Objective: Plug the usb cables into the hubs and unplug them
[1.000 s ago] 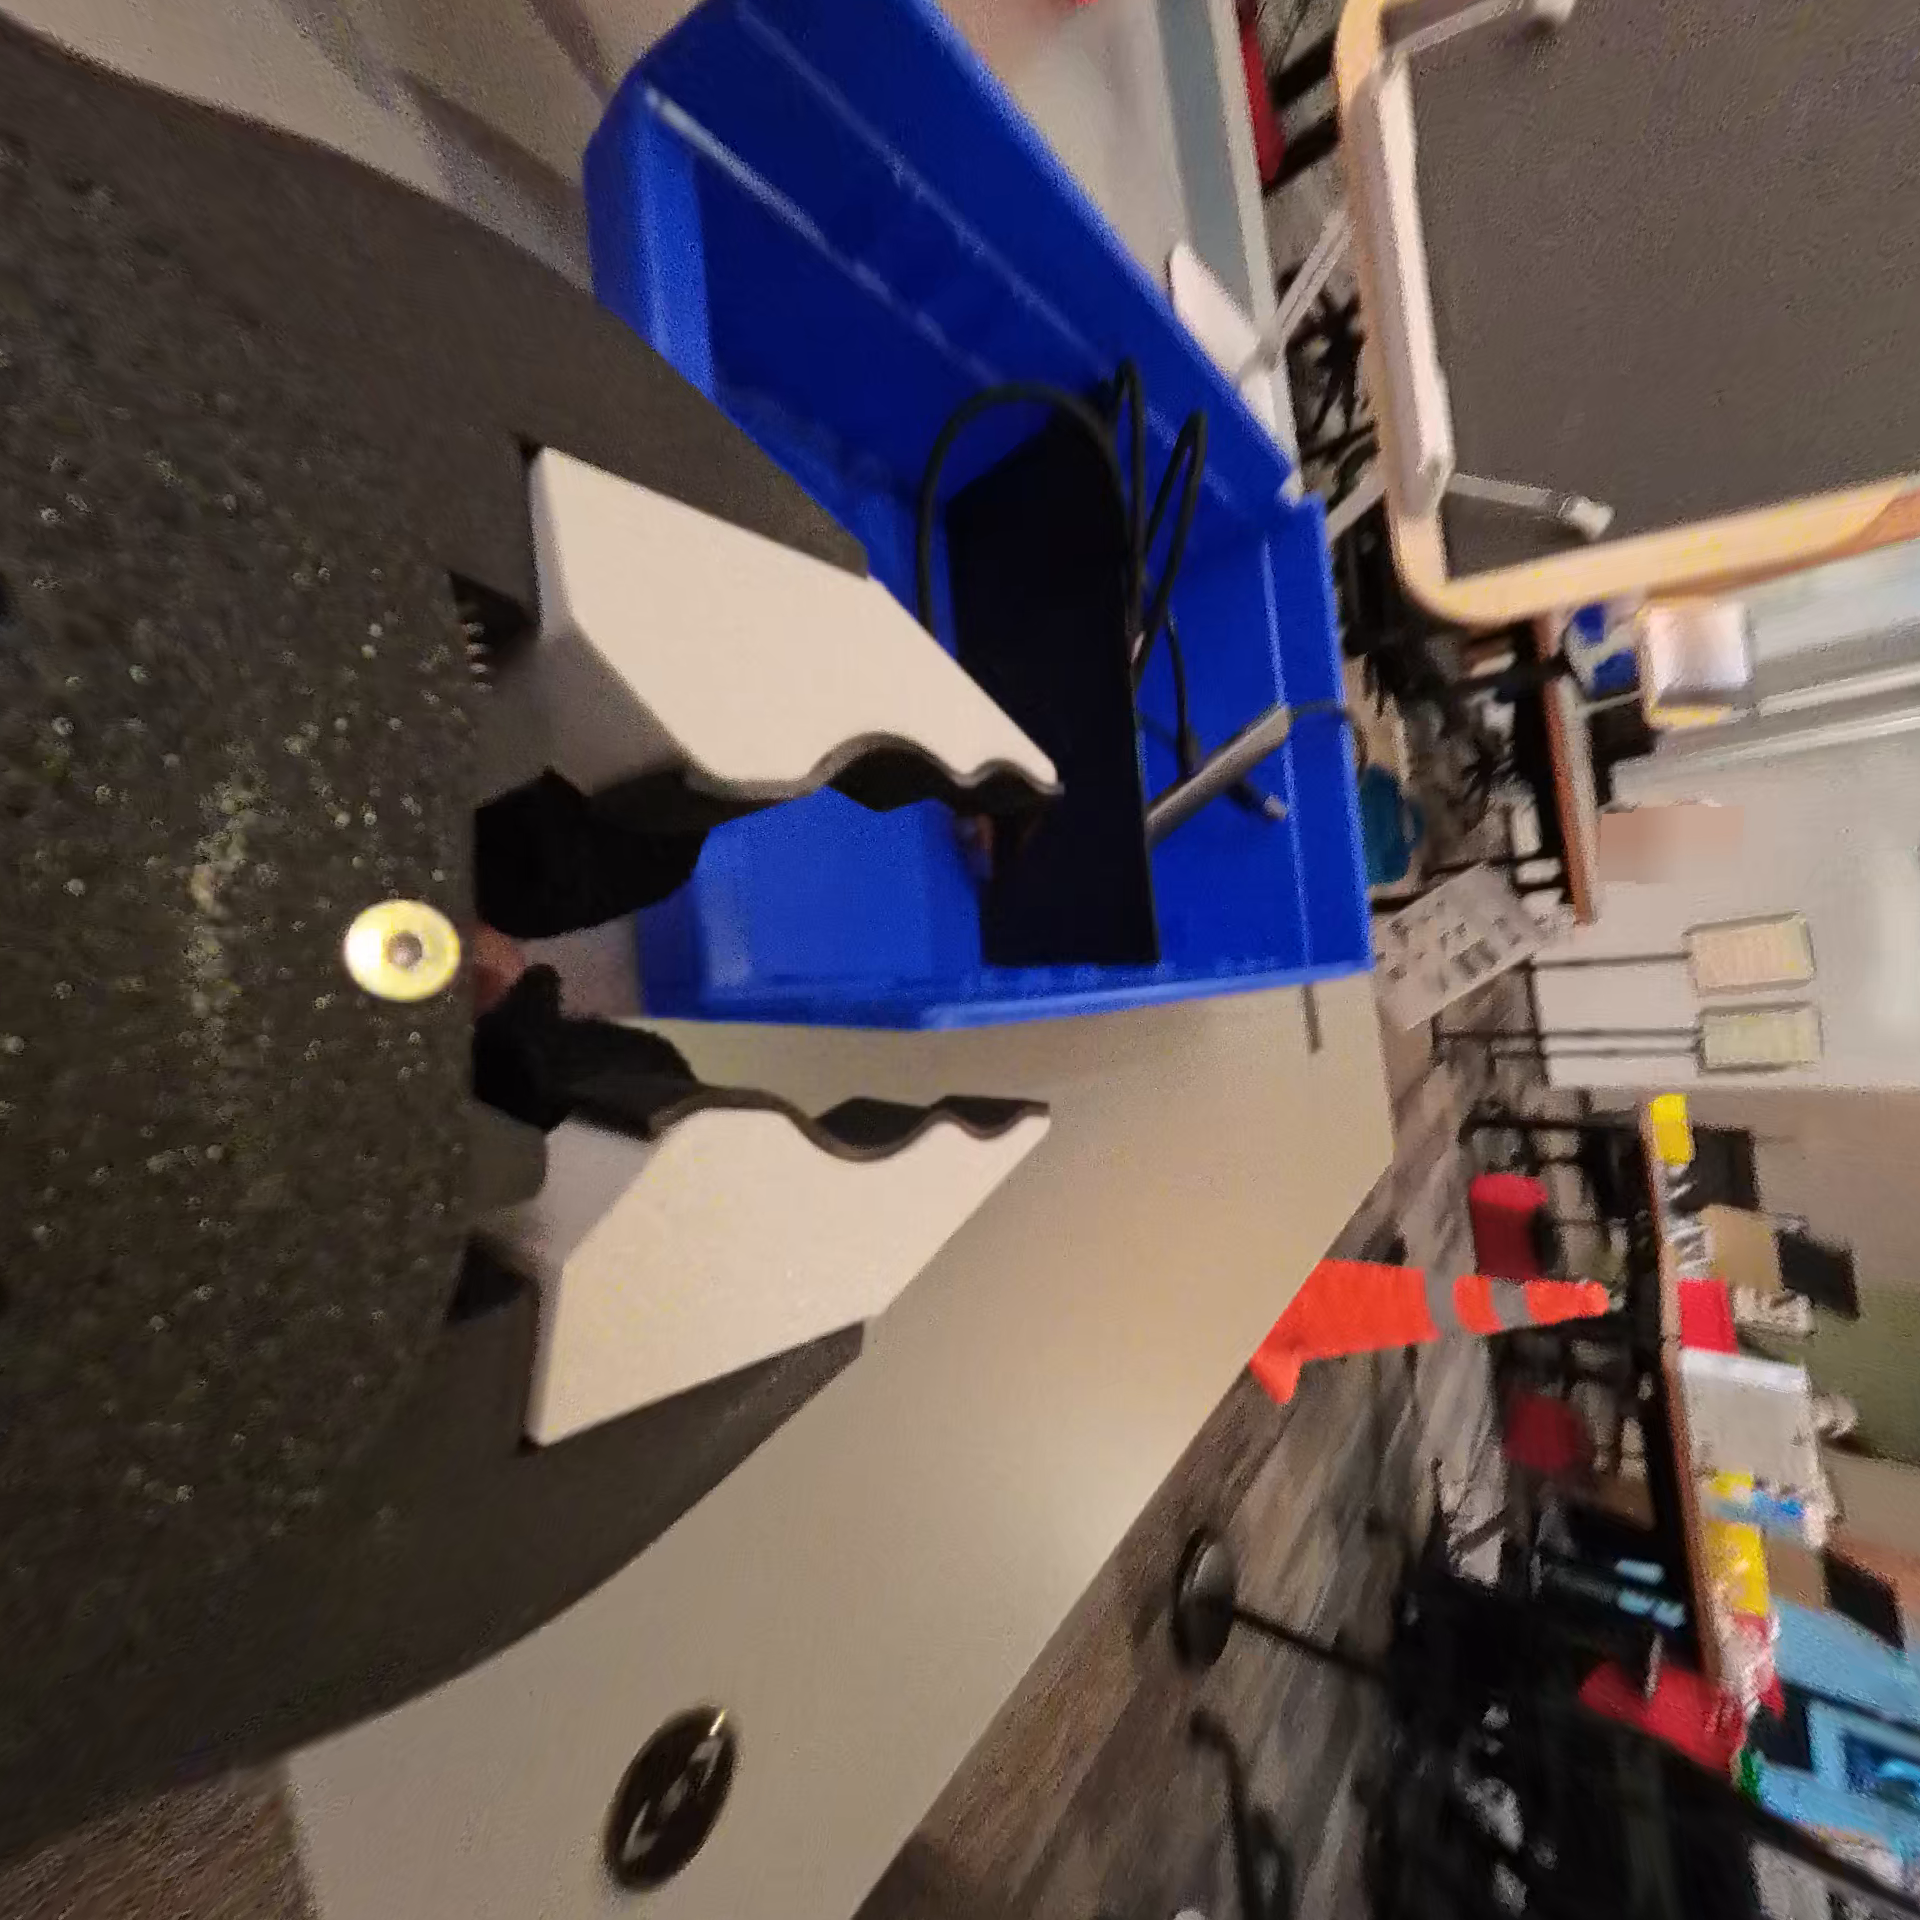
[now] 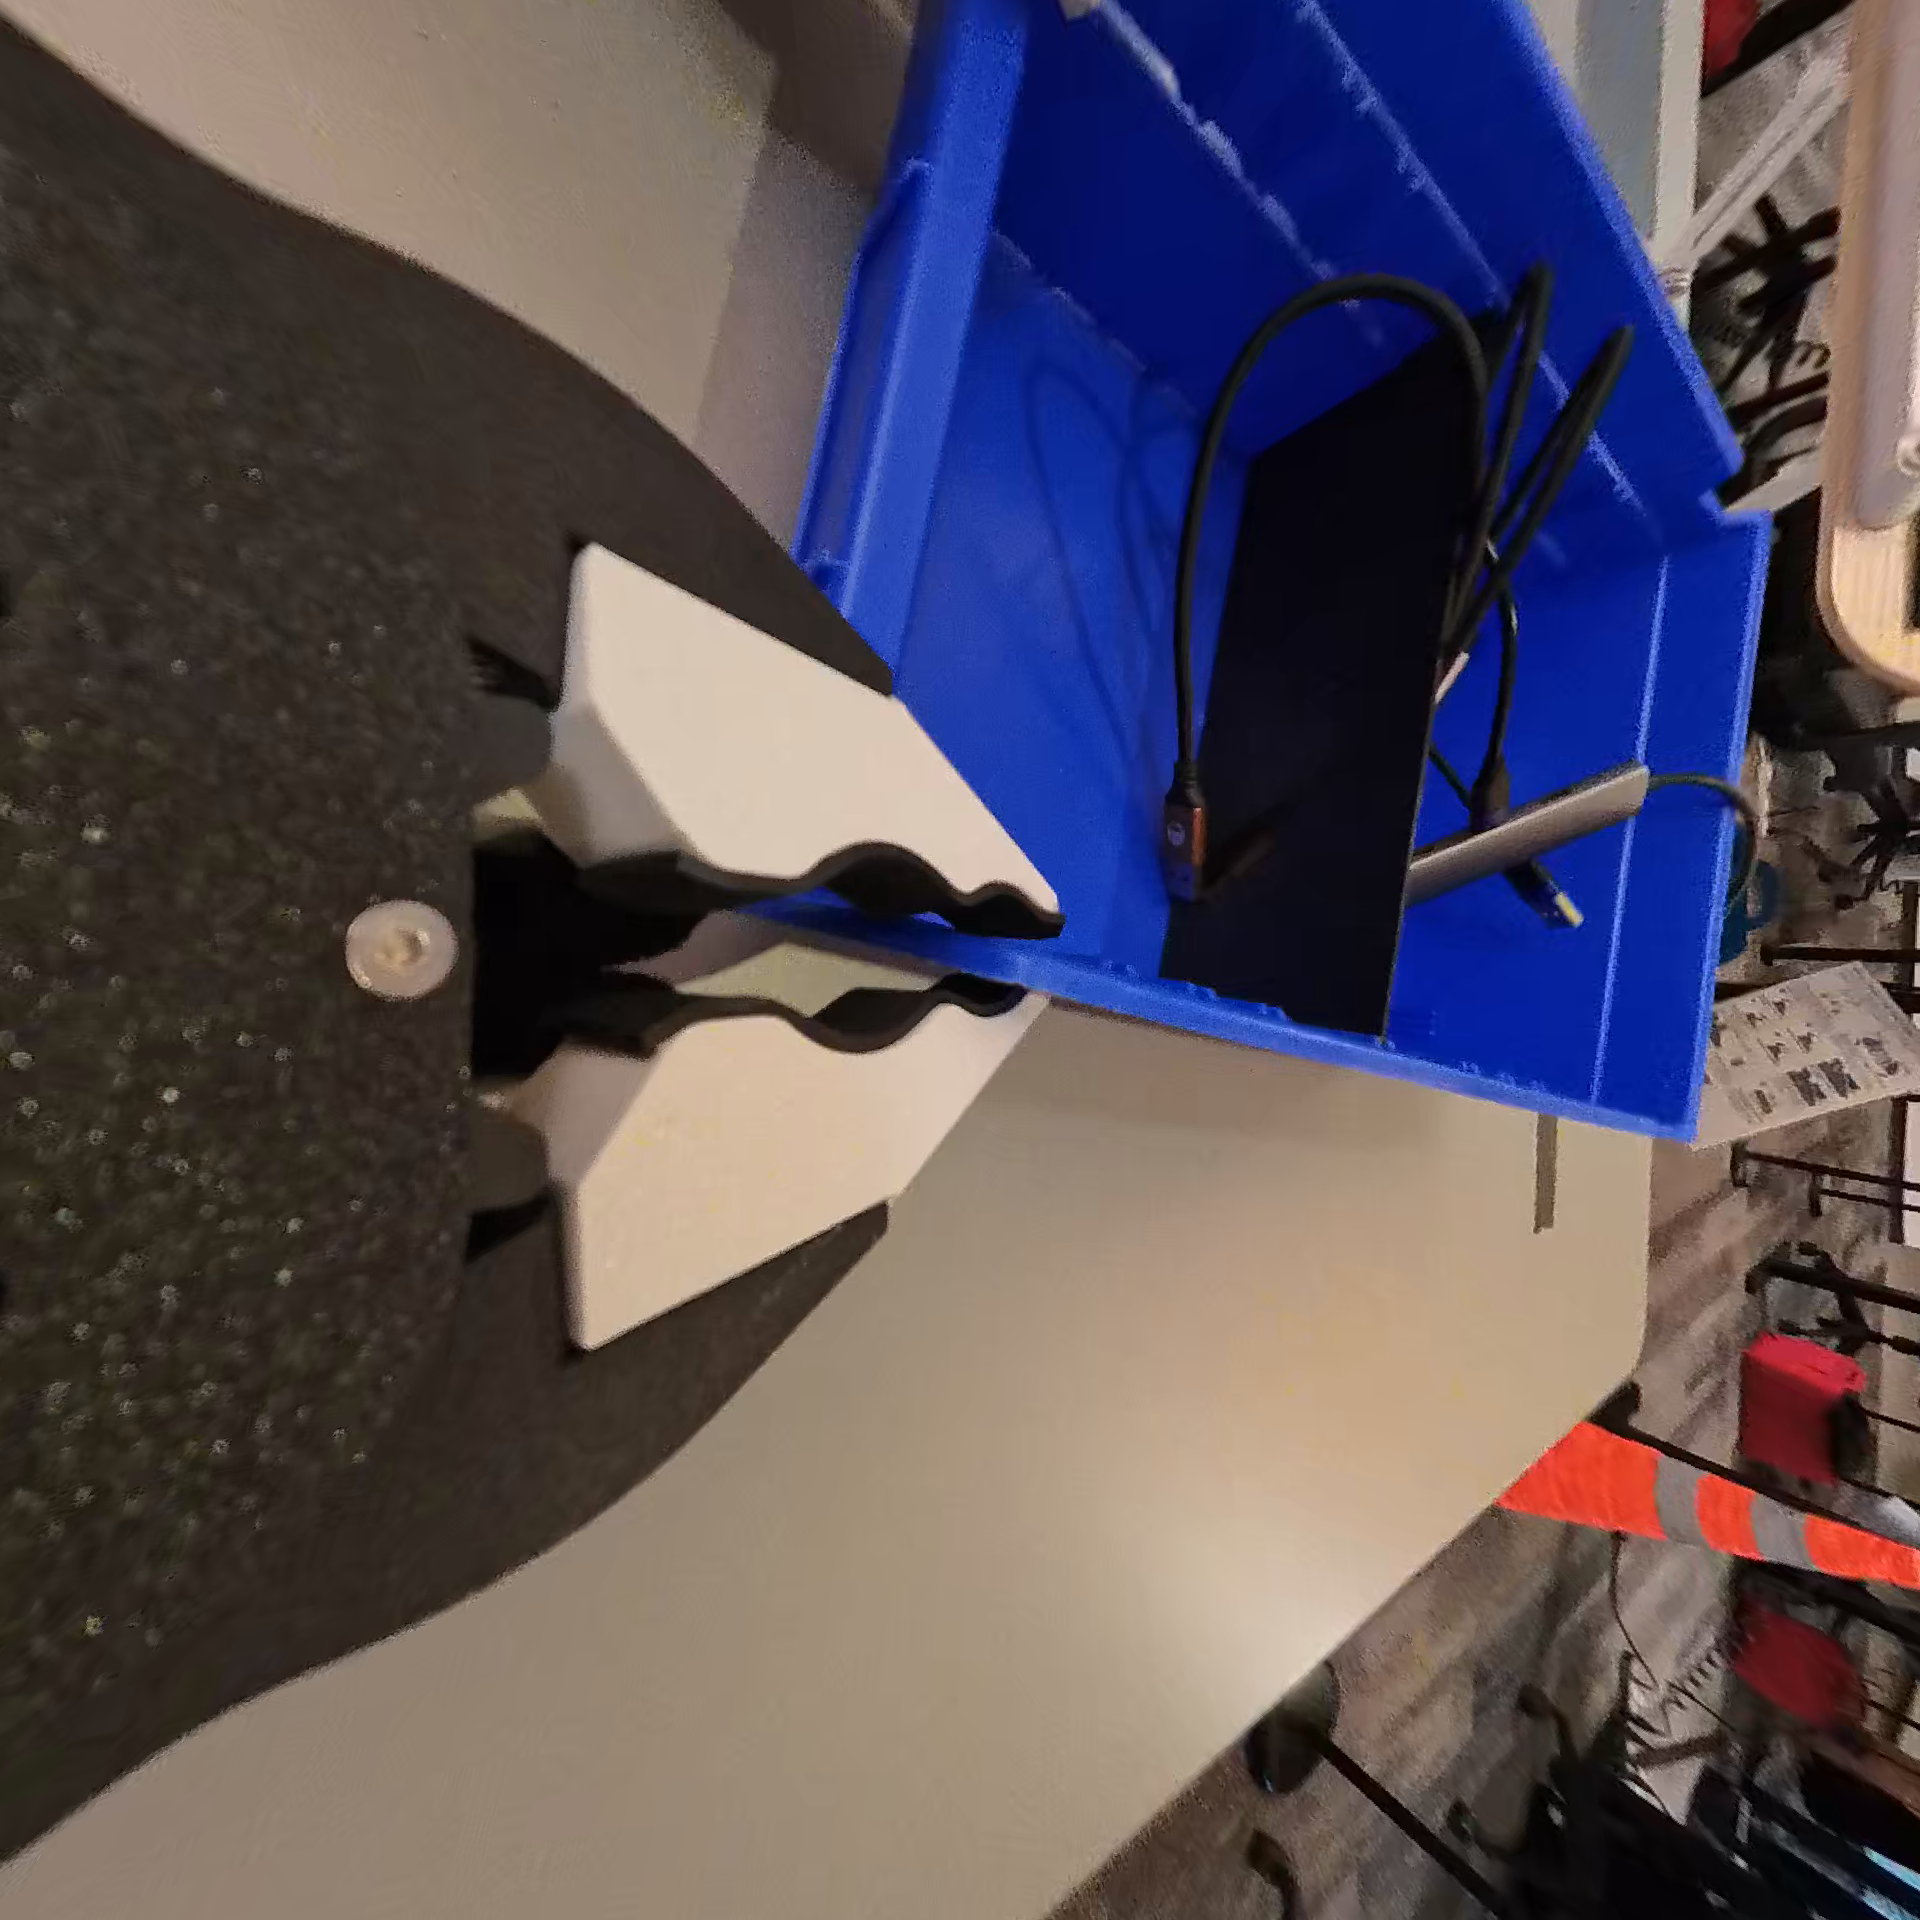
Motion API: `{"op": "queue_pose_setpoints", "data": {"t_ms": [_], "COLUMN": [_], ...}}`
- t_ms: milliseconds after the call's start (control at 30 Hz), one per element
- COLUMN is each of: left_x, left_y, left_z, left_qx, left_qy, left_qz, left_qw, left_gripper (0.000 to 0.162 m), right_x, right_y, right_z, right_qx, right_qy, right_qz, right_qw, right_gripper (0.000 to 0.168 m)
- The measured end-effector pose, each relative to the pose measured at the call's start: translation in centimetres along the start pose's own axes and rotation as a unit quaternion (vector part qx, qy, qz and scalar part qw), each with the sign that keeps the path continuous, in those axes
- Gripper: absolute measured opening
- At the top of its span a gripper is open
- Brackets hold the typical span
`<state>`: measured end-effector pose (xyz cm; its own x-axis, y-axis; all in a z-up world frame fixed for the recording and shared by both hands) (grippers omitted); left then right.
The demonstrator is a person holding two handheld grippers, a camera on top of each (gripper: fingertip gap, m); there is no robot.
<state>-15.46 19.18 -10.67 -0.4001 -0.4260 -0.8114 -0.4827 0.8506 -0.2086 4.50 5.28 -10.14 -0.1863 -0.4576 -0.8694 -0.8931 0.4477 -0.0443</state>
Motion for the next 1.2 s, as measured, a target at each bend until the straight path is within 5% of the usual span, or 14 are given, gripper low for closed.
{"op": "queue_pose_setpoints", "data": {"t_ms": [100,433,767,967,1200], "left_x": [0.1,-0.3,0.2,1.7,5.7], "left_y": [0.8,0.1,4.4,8.6,11.2], "left_z": [0.2,-2.7,-9.6,-13.3,-13.3], "left_qx": [0.013,-0.065,-0.125,-0.203,-0.216], "left_qy": [0.008,-0.058,-0.116,-0.115,-0.036], "left_qz": [-0.003,0.124,0.075,0.056,-0.023], "left_qw": [1.000,0.988,0.983,0.971,0.975], "left_gripper": [0.009,0.006,0.005,0.004,0.006], "right_x": [-0.1,-1.8,-6.3,-6.0,-3.4], "right_y": [1.3,2.8,10.7,16.3,18.7], "right_z": [-0.1,-1.9,-3.2,-1.6,1.0], "right_qx": [0.005,0.023,-0.025,-0.086,-0.175], "right_qy": [-0.004,-0.075,-0.188,-0.167,-0.047], "right_qz": [-0.012,0.029,-0.013,-0.056,-0.049], "right_qw": [1.000,0.997,0.982,0.981,0.982], "right_gripper": [0.005,0.003,0.002,0.004,0.004]}}
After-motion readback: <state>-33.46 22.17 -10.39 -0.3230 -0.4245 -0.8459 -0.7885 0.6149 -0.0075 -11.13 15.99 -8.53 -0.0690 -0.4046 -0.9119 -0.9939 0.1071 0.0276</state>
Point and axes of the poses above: each gripper's, where its closed fingertips meet, z out along the fingers, x out of its underside, y = z × x across the jaws, the point moved 8 cm from there along -z, back along the fingers, and after that the axes turned 7 degrees about y, right-handed, at the moved point
